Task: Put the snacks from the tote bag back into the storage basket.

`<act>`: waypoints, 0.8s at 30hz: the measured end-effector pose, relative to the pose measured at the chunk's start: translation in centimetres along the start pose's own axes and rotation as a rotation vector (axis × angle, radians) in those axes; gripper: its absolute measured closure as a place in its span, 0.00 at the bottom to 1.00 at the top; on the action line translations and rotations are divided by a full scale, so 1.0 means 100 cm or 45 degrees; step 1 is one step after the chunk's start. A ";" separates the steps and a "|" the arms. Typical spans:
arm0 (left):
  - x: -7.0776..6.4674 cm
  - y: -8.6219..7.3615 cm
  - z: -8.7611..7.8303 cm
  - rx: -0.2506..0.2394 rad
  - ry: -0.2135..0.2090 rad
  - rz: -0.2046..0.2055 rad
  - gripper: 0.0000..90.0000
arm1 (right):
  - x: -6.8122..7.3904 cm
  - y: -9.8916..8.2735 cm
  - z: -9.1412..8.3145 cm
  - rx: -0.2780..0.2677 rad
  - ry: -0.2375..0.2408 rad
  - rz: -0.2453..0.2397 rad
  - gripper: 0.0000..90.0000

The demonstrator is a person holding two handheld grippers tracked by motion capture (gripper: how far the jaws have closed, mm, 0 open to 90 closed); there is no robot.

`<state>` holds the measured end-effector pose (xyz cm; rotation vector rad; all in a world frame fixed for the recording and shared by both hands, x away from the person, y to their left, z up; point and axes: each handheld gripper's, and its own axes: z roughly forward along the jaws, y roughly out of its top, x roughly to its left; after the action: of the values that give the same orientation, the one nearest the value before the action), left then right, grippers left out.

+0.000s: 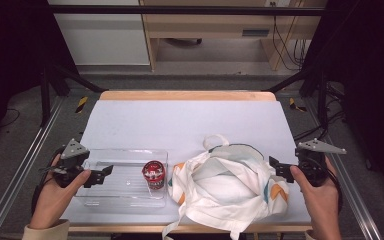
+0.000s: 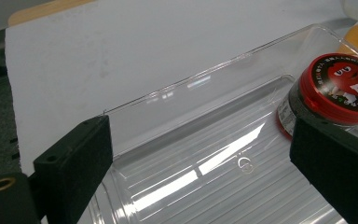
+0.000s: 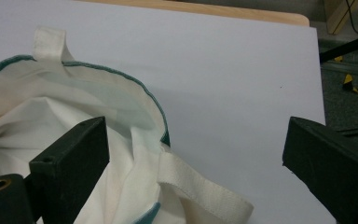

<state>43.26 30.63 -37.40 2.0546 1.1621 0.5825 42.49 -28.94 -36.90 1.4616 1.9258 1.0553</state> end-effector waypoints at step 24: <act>-0.001 -0.009 0.021 0.090 -0.005 0.042 0.07 | 0.007 -0.041 0.045 0.071 0.045 0.062 0.08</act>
<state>44.09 30.15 -39.43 2.1375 1.1636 0.5598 43.38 -27.55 -42.81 1.5371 1.9681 1.0628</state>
